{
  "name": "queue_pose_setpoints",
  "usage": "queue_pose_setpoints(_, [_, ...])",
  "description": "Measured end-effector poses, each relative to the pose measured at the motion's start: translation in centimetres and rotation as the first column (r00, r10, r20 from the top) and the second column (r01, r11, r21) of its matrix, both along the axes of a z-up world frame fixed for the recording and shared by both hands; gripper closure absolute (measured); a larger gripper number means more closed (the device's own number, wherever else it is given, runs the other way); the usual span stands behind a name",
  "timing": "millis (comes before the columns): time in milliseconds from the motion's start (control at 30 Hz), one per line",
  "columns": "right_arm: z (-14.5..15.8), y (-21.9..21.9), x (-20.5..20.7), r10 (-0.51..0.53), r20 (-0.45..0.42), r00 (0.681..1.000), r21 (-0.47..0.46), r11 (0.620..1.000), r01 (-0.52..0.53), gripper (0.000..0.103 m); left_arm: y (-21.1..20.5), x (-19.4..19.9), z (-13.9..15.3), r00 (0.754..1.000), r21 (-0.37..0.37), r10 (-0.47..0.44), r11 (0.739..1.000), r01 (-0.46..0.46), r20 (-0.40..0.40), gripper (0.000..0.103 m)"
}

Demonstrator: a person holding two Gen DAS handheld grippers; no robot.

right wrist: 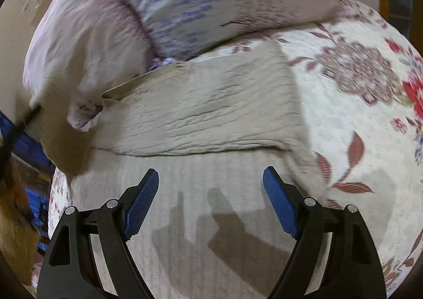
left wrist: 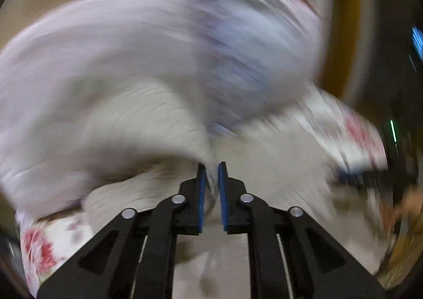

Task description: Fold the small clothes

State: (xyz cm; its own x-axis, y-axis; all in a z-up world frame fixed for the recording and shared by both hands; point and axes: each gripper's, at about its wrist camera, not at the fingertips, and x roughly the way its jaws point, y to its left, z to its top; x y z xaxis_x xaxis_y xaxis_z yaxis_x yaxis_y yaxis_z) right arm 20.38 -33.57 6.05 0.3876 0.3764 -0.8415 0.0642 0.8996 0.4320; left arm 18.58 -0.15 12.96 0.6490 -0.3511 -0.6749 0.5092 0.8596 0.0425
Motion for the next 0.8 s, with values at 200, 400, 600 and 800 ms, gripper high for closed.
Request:
queue_pose_setpoints(200, [-0.1,-3.8,-0.3,-0.105,-0.018,0.994,0.112,0.988,0.106,0.022,2.5,-1.4,-5.4,0.963,-0.033,0.174,0.982,-0.184,-0.207,0.052])
queue_pose_setpoints(400, [0.3,-4.6,2.0,-0.178,-0.015,0.984,0.216,0.960,0.177,0.033,12.4,-6.4,-7.1,0.840,-0.075,0.443,0.870,-0.487,-0.314,0.039])
queue_pose_setpoints(600, [-3.0,-3.3,7.9,-0.271,-0.163,0.949,0.270,0.913,0.307,0.037,16.6,-11.4,-9.3,0.741,-0.107,0.513,0.787,-0.607,-0.433,0.038])
queue_pose_setpoints(800, [-3.1,-4.2,8.1,-0.337,-0.124,0.933,0.343,0.868,0.359,0.096,16.8,-14.1,-10.5,0.727,-0.173,0.483,0.763,-0.623,-0.488,0.038])
